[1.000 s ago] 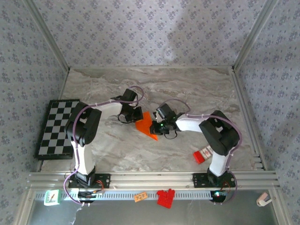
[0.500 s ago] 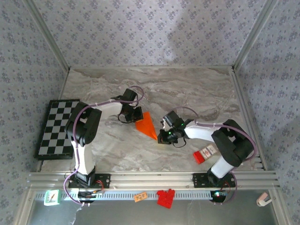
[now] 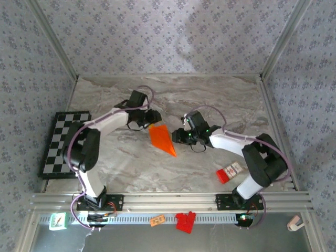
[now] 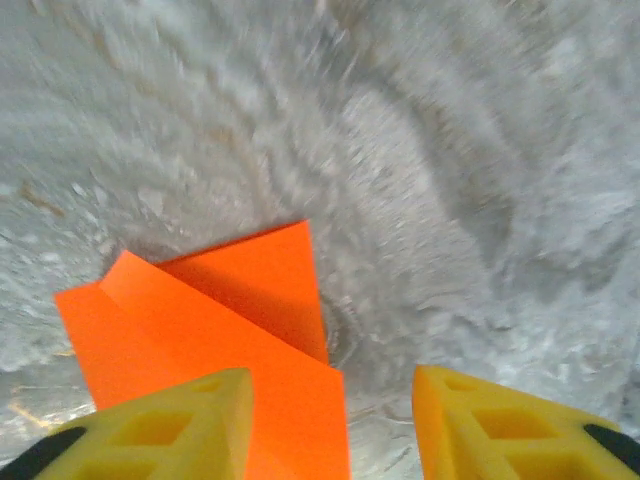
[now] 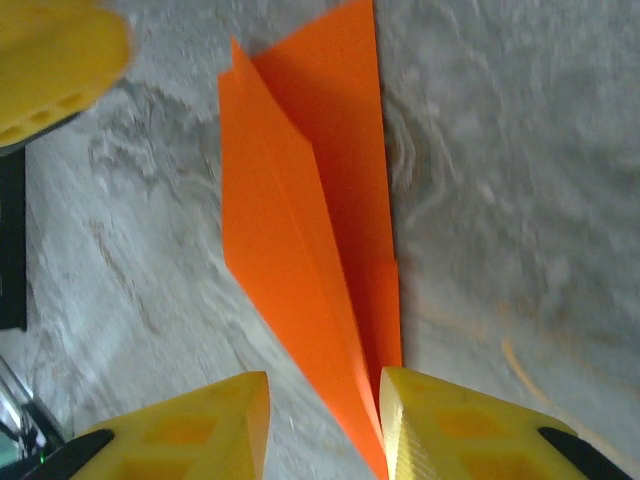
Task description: Fold a paper plane with a square sheet of paper (pick it up from the middle)
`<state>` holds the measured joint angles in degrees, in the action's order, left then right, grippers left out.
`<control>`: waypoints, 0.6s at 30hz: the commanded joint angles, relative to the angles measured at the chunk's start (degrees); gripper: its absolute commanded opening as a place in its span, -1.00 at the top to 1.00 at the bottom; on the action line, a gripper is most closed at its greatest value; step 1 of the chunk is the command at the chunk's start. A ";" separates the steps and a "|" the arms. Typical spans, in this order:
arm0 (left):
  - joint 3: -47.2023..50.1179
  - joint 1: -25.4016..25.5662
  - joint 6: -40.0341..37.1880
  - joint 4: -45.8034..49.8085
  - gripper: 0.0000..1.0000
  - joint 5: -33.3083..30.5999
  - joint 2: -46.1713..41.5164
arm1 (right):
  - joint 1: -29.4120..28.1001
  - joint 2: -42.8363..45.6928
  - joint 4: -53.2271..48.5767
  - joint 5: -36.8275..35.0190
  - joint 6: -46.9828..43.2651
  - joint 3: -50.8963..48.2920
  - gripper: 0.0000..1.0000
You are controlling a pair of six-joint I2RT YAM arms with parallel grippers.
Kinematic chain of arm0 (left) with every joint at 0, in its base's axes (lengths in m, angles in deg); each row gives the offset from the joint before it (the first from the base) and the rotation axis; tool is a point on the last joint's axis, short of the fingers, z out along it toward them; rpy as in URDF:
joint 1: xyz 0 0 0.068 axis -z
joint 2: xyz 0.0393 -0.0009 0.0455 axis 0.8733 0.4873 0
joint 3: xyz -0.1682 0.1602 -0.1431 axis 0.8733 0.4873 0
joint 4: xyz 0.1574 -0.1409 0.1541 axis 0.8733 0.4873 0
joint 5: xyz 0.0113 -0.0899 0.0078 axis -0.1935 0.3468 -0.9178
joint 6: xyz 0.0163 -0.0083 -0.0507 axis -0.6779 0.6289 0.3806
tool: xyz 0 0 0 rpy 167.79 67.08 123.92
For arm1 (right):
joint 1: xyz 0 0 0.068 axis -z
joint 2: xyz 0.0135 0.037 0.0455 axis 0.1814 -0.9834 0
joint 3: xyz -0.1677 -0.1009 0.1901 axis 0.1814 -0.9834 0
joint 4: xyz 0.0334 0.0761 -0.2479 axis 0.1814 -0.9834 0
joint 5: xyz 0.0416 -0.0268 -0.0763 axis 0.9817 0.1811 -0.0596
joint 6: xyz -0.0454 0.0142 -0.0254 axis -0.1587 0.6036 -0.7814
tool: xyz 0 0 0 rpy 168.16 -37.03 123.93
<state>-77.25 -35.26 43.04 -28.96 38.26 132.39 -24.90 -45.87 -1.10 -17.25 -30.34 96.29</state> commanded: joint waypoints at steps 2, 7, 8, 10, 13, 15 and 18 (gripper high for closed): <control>7.24 -3.82 4.99 -4.64 -0.07 1.07 -6.19 | 0.89 -5.79 1.24 2.56 -2.11 4.56 0.27; 14.08 -6.81 7.44 -7.65 -0.21 2.64 -9.85 | 1.26 -11.54 0.93 6.24 -2.48 8.41 0.30; 15.23 -7.23 7.95 -8.09 -0.23 3.17 -10.26 | 1.30 -12.52 1.02 7.08 -2.48 9.12 0.33; 17.43 -7.80 8.83 -9.68 -0.25 4.32 -10.78 | 1.12 -13.88 1.20 7.92 -4.41 10.19 0.35; 19.91 -8.27 10.06 -11.81 -0.26 6.19 -10.98 | 1.03 -15.28 1.39 8.87 -4.79 11.14 0.43; 20.85 -8.36 10.57 -13.15 -0.26 7.27 -10.97 | 0.99 -15.95 1.66 9.24 -4.90 11.39 0.49; 21.56 -8.35 10.99 -14.38 -0.27 8.64 -10.88 | 1.05 -16.69 1.55 9.24 -5.28 11.80 0.55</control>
<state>-56.31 -43.23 52.70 -39.80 43.82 123.80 -23.92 -61.43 0.58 -9.56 -34.17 106.32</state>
